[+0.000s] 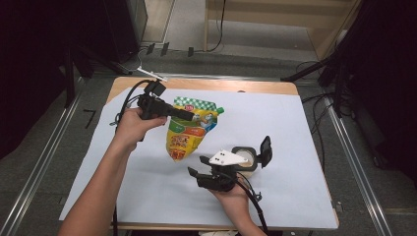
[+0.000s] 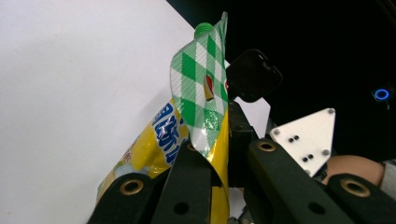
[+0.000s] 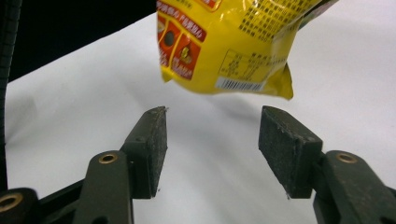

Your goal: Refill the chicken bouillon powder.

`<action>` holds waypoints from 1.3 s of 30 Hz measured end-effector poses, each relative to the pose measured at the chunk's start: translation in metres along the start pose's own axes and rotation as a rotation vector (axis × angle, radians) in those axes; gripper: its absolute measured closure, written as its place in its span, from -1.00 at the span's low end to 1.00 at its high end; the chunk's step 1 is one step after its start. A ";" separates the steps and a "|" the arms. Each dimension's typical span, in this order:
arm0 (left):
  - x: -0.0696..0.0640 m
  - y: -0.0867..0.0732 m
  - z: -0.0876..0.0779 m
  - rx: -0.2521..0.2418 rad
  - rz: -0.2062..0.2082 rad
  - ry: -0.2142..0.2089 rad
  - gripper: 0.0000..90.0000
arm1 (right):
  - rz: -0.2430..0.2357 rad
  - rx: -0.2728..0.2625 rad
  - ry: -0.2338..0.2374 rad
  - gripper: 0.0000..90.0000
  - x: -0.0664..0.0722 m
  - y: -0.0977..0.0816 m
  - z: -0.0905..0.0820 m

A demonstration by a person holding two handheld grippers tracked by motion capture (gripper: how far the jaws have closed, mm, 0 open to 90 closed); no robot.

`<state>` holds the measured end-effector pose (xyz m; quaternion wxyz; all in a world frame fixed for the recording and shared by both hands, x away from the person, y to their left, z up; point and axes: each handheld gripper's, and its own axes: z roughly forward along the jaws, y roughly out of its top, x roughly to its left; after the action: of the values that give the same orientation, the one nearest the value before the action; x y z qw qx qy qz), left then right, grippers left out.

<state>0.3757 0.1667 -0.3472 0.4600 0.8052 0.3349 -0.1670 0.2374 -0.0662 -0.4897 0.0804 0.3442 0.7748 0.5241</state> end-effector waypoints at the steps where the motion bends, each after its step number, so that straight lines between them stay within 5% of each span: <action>1: 0.002 0.000 0.000 -0.005 0.000 0.006 1.00 | -0.005 0.003 -0.001 -0.04 0.000 0.000 0.000; 11: 0.021 0.001 -0.006 -0.072 0.004 0.086 1.00 | -0.006 0.028 -0.010 -0.04 0.001 -0.003 -0.001; 17: 0.036 -0.002 -0.005 -0.054 -0.013 0.116 1.00 | -0.005 0.029 -0.014 -0.04 0.002 -0.004 -0.002; 19: 0.040 -0.004 -0.006 -0.062 -0.027 0.084 1.00 | -0.006 0.030 -0.014 -0.04 0.002 -0.004 -0.002; 39: 0.030 -0.006 -0.014 -0.081 -0.010 0.096 0.69 | -0.016 0.029 -0.008 -0.03 0.003 -0.004 -0.002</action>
<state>0.3929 0.1921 -0.3614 0.4746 0.7915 0.3669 -0.1170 0.2326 -0.0661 -0.4913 0.0827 0.3413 0.7848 0.5107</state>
